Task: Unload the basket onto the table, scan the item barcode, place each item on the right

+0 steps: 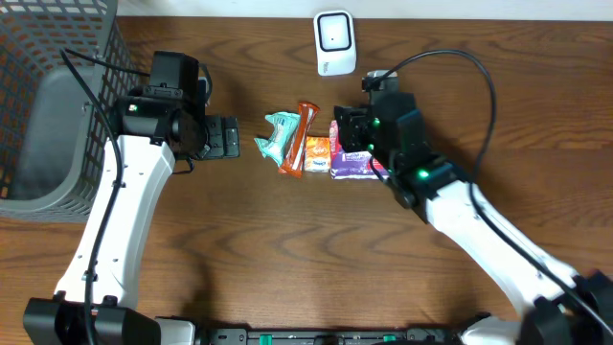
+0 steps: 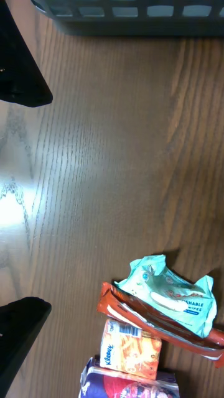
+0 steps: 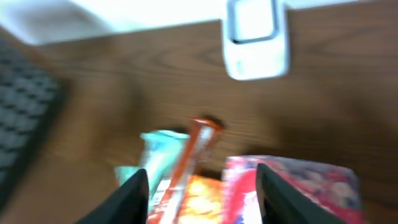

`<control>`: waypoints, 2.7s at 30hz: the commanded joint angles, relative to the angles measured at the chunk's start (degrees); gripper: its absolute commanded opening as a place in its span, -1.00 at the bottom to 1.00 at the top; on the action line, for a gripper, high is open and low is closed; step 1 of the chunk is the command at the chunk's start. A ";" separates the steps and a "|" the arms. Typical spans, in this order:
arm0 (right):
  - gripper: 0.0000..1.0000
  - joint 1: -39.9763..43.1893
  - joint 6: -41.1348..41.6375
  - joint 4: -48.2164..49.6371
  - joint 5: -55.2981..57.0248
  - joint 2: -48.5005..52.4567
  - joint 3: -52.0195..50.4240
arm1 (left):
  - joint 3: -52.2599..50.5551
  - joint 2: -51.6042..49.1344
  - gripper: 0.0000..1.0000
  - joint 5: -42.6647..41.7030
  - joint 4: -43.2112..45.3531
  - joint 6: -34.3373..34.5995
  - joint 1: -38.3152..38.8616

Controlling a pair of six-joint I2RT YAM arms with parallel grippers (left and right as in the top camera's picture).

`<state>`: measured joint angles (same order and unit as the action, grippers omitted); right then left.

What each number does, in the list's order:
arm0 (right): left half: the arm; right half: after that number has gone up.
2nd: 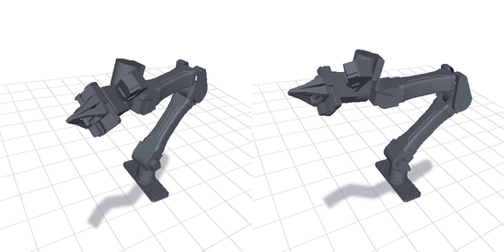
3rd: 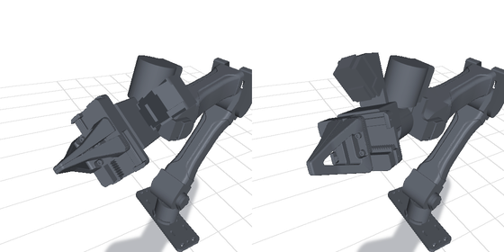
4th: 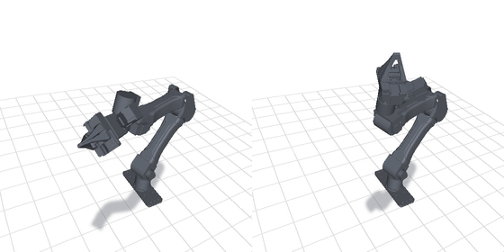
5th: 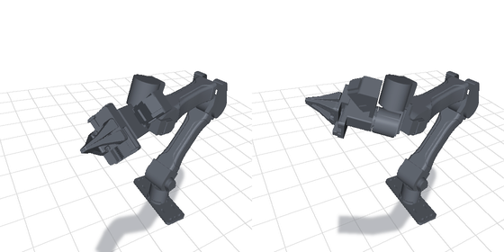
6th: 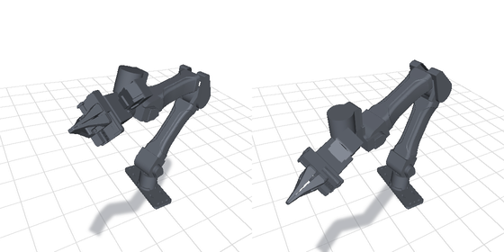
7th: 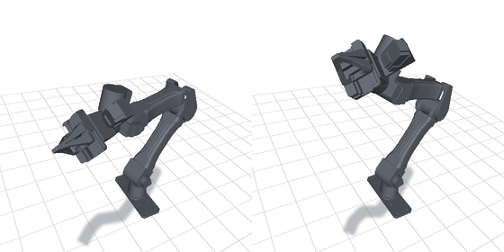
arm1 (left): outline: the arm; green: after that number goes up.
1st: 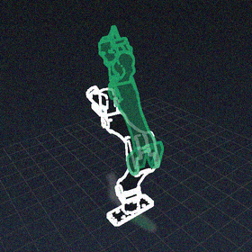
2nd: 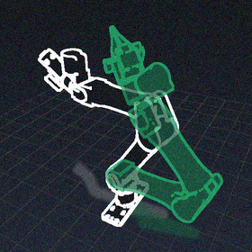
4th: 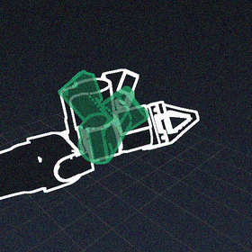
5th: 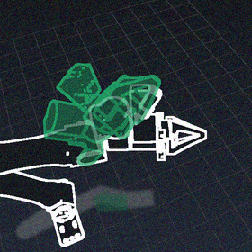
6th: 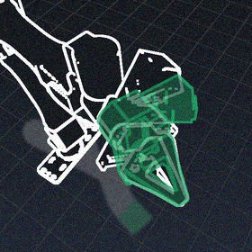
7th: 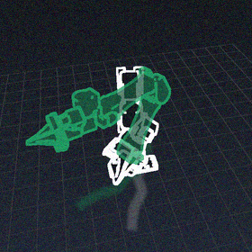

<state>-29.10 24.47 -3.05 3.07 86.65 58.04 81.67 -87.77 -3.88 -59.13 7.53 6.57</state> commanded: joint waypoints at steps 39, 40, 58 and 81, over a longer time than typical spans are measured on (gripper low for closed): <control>-0.23 -0.35 -2.16 -8.59 9.90 7.58 0.00 | -0.17 -0.22 0.96 0.94 -0.17 0.48 -0.07; -0.23 -0.35 -2.16 -8.57 9.92 9.42 0.00 | -0.17 -0.22 0.96 0.94 -0.20 0.46 -0.07; 0.27 0.20 -5.79 -9.20 10.84 0.04 0.07 | -0.17 -0.22 0.96 0.94 -0.20 0.48 -0.07; 0.50 18.73 -5.88 -18.36 -15.82 6.05 0.00 | -0.17 -0.22 0.95 0.94 -0.20 0.48 -0.07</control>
<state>-12.27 18.83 -22.57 -1.65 88.66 58.02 81.67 -87.77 -3.86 -59.13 7.53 6.57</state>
